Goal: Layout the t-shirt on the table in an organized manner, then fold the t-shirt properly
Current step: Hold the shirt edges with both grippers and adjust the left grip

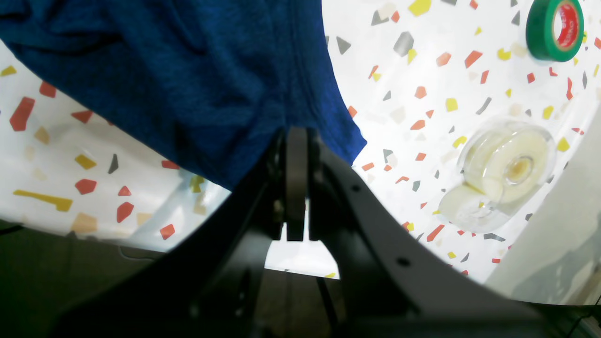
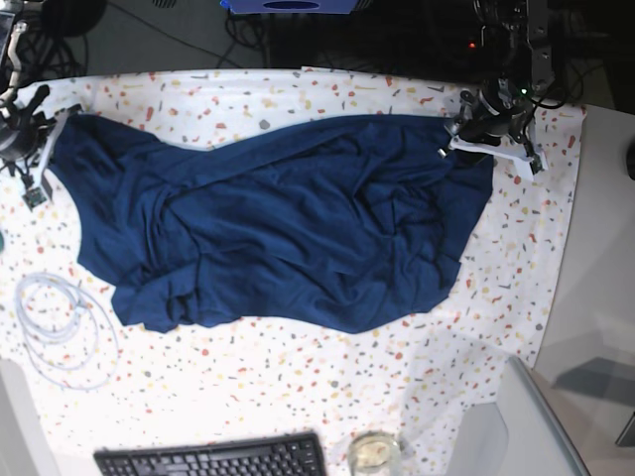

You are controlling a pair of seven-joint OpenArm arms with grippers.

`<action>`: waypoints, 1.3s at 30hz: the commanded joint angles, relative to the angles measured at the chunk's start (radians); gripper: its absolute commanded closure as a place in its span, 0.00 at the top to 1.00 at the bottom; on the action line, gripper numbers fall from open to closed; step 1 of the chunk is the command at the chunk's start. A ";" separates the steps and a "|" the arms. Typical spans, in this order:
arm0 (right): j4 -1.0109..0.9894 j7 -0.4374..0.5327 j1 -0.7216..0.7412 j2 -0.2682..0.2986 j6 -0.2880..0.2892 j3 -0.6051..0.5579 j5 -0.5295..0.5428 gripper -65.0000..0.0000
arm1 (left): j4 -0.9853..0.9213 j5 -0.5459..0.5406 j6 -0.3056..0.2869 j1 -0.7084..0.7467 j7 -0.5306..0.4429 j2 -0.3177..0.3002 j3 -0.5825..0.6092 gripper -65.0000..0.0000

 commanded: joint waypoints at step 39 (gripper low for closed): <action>-0.028 0.007 0.042 0.015 -0.002 0.006 0.005 0.01 | 0.012 -0.001 0.000 -0.031 0.090 -0.005 -0.090 0.45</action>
